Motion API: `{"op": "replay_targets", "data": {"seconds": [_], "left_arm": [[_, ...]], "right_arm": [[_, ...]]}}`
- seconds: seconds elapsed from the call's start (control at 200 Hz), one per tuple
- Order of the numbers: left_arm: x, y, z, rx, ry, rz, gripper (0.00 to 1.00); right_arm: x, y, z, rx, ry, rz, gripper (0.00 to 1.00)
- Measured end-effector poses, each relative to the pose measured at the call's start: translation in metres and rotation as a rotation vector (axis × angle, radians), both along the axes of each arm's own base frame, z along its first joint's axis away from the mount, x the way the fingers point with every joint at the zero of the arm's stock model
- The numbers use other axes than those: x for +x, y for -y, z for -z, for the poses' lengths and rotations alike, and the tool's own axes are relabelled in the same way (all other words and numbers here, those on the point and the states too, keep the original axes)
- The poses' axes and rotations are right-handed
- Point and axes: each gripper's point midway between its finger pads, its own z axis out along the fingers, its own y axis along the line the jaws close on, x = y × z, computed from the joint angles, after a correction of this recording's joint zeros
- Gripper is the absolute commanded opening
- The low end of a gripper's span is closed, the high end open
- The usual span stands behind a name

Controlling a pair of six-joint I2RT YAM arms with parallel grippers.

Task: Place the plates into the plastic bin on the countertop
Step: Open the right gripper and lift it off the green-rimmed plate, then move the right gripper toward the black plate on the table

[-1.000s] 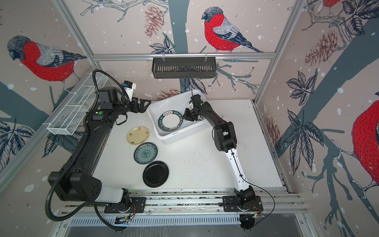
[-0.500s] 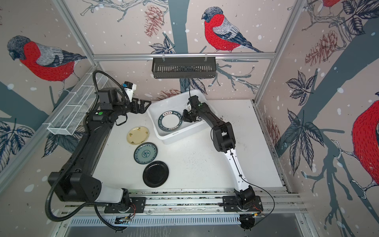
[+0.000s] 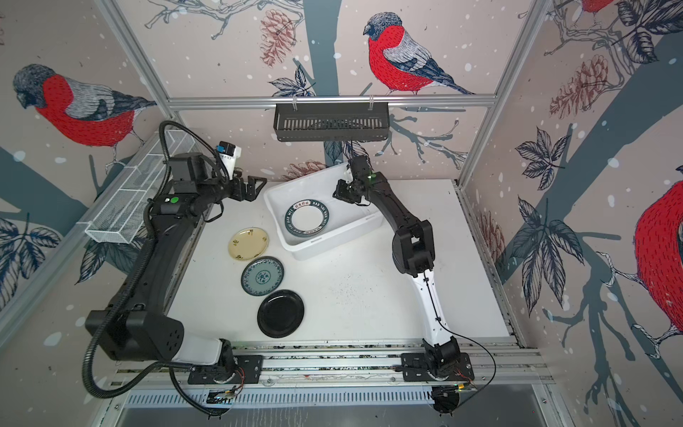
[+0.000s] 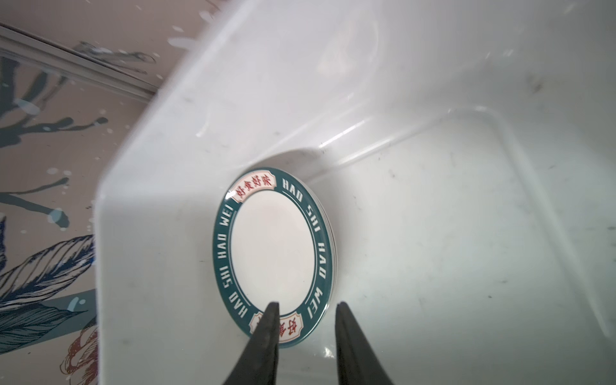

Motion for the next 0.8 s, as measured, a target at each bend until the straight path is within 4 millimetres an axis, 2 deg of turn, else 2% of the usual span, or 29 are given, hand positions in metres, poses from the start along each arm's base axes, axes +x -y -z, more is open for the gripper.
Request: {"op": "replay_targets", "data": {"seconds": [0.09,0.155,0.305,0.455,0.59,0.801], "left_arm": [[0.004,-0.004,0.007,0.019,-0.035,-0.018,0.97],[0.003,-0.005,0.012,0.027,-0.06,-0.019,0.97],[-0.002,-0.009,0.022,0.053,-0.105,-0.028,0.97],[-0.006,-0.01,0.025,0.061,-0.125,-0.027,0.97],[-0.006,-0.01,0.025,0.081,-0.128,-0.015,0.97],[0.003,-0.009,0.013,0.07,-0.129,-0.017,0.96]], "right_arm": [[-0.006,0.006,-0.051,0.02,0.091,0.008,0.31],[-0.013,0.009,-0.076,0.022,0.14,0.004,0.31],[-0.037,0.017,-0.113,0.006,0.193,0.005,0.31],[-0.088,0.005,-0.147,0.011,0.224,-0.057,0.31],[-0.15,-0.008,-0.15,-0.007,0.202,-0.139,0.31],[-0.26,-0.019,-0.127,-0.009,0.12,-0.267,0.33]]}}
